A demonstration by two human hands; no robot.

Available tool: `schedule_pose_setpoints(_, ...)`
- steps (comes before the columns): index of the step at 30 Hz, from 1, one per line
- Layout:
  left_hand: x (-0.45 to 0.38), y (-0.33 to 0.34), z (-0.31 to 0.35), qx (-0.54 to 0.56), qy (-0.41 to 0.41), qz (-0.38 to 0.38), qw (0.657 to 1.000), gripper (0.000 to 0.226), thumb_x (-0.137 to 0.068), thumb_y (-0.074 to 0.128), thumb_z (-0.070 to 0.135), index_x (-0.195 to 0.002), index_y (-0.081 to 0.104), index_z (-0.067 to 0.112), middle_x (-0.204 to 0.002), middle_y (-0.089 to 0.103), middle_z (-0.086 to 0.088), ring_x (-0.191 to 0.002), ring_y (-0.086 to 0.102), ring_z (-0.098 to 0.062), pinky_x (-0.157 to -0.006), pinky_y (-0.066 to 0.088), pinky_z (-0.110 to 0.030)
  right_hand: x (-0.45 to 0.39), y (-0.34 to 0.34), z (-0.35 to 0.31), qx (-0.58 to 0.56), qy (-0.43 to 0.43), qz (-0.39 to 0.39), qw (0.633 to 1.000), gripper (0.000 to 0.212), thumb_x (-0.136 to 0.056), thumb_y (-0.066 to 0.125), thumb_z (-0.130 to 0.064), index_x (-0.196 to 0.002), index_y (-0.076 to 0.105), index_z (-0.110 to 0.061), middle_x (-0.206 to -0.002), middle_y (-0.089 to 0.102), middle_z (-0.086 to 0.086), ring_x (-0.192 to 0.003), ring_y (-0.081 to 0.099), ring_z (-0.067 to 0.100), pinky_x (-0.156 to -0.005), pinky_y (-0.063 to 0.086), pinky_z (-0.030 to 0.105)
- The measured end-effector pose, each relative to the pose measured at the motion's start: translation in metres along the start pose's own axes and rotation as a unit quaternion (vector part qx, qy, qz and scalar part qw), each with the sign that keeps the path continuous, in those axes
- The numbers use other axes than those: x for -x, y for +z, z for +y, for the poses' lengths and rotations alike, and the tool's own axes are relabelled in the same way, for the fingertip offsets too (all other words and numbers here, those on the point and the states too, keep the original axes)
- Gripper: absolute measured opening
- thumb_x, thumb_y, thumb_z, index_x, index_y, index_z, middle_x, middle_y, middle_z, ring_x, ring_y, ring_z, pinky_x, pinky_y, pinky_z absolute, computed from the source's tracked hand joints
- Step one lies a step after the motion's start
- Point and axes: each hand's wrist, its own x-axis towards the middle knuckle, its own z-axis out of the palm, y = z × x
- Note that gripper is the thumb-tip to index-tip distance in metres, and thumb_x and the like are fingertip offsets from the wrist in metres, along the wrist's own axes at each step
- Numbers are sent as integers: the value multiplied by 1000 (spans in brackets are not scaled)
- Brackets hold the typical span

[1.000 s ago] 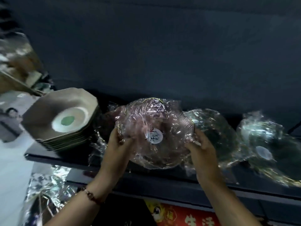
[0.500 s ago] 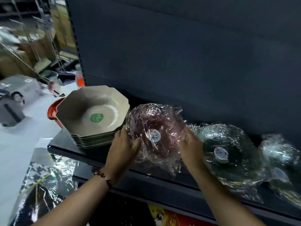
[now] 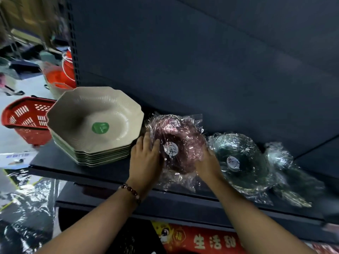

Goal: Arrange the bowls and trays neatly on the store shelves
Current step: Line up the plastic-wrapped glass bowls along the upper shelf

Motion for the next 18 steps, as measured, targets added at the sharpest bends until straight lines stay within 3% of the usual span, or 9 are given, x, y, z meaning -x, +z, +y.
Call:
schedule_pose_setpoints(2,-2,-5,-3,1,14,3,1000,55,-83,63,34,-131,53,9,-143,42,-29,-127,45,-46,-98,41,-54,5,-7,-3,-34,-15,-18,999,70,-93,55,-13,-151,19,-26,-125,53,13,-55,49,6,-42,43,19)
schedule_pose_setpoints(4,-1,-9,-3,5,57,25,998,49,-85,62,30,-128,54,9,-141,44,-29,-126,45,-48,-99,40,-56,16,-17,-5,-78,-26,-28,996,64,-94,56,-15,-149,26,-30,-123,53,7,-58,52,7,-44,45,20)
schedule_pose_setpoints(6,4,-12,3,1,107,42,993,43,-88,56,30,-128,55,11,-140,46,-27,-127,45,-46,-101,38,-57,28,-27,0,-92,-46,-35,994,63,-93,57,-18,-148,28,-33,-128,51,3,-69,57,5,-53,48,18)
schedule_pose_setpoints(10,15,-19,41,13,158,20,987,51,-90,35,43,-129,55,17,-138,50,-18,-128,47,-40,-105,36,-55,51,-48,30,-51,-88,-37,994,63,-93,58,-26,-149,27,-27,-148,39,-1,-124,48,14,-96,39,26)
schedule_pose_setpoints(14,25,-11,108,1,235,3,972,51,-92,37,39,-138,46,18,-139,48,-11,-131,43,-36,-110,31,-53,69,-78,87,-13,-42,-60,997,62,-95,53,-24,-150,24,-28,-156,25,-4,-139,31,18,-108,29,30)
schedule_pose_setpoints(18,32,20,192,-6,300,-37,953,52,-90,46,39,-138,45,19,-135,50,-8,-125,46,-32,-107,36,-48,81,-112,168,46,3,-74,996,55,-98,47,-32,-149,26,-31,-158,17,-7,-144,15,17,-114,18,32)
